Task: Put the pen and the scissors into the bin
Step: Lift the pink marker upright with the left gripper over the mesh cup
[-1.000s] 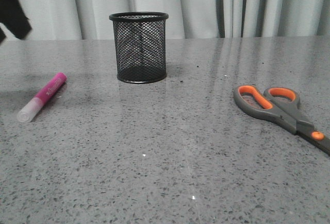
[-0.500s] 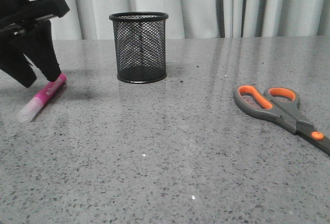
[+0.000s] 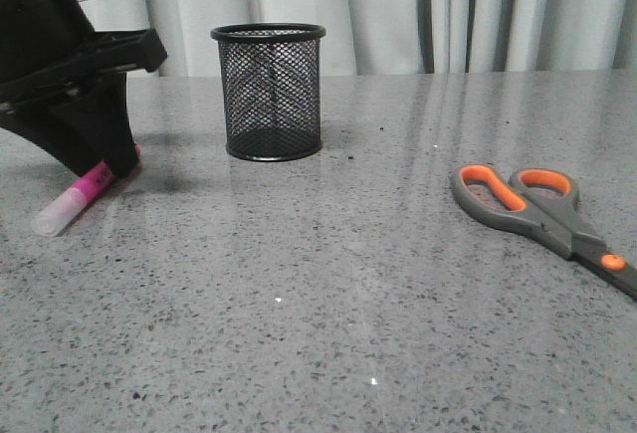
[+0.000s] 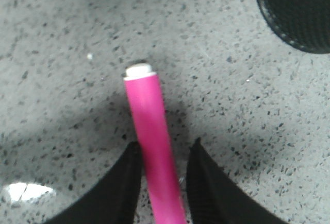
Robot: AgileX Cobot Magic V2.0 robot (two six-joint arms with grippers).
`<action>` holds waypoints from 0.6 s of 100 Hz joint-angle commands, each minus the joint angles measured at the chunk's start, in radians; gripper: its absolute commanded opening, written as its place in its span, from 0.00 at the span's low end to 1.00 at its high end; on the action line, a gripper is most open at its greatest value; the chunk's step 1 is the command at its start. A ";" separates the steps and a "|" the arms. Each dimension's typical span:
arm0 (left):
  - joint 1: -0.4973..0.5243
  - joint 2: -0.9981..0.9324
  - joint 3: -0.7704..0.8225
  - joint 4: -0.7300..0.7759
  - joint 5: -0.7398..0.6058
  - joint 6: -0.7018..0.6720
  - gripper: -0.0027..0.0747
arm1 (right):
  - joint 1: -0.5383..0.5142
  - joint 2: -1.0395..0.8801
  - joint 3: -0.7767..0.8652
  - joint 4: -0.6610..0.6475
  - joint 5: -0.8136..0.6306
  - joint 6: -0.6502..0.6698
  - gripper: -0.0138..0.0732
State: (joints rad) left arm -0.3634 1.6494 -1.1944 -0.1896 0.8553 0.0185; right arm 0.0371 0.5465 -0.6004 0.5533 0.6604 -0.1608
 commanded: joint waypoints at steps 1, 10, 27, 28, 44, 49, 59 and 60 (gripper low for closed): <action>-0.016 -0.016 -0.018 0.012 -0.010 -0.007 0.11 | -0.006 0.012 -0.036 0.013 -0.064 -0.012 0.52; -0.016 -0.028 -0.020 0.010 -0.032 -0.006 0.01 | -0.006 0.012 -0.036 0.013 -0.056 -0.012 0.52; -0.016 -0.155 -0.020 0.007 -0.240 0.004 0.01 | -0.006 0.012 -0.036 0.013 -0.055 -0.012 0.52; -0.016 -0.169 -0.020 0.006 -0.268 0.004 0.01 | -0.006 0.012 -0.036 0.013 -0.055 -0.012 0.52; -0.024 -0.312 -0.017 -0.076 -0.620 0.004 0.01 | -0.006 0.012 -0.036 0.013 -0.055 -0.012 0.52; -0.041 -0.331 -0.017 -0.092 -0.717 0.004 0.01 | -0.006 0.012 -0.036 0.013 -0.063 -0.012 0.52; -0.098 -0.336 -0.017 -0.097 -0.872 0.004 0.01 | -0.006 0.012 -0.036 0.013 -0.080 -0.012 0.52; -0.102 -0.333 -0.017 -0.097 -0.880 0.004 0.01 | -0.006 0.012 -0.036 0.013 -0.083 -0.012 0.52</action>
State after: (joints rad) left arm -0.4196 1.3459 -1.1842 -0.2617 0.1681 0.0178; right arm 0.0371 0.5465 -0.6004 0.5533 0.6582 -0.1608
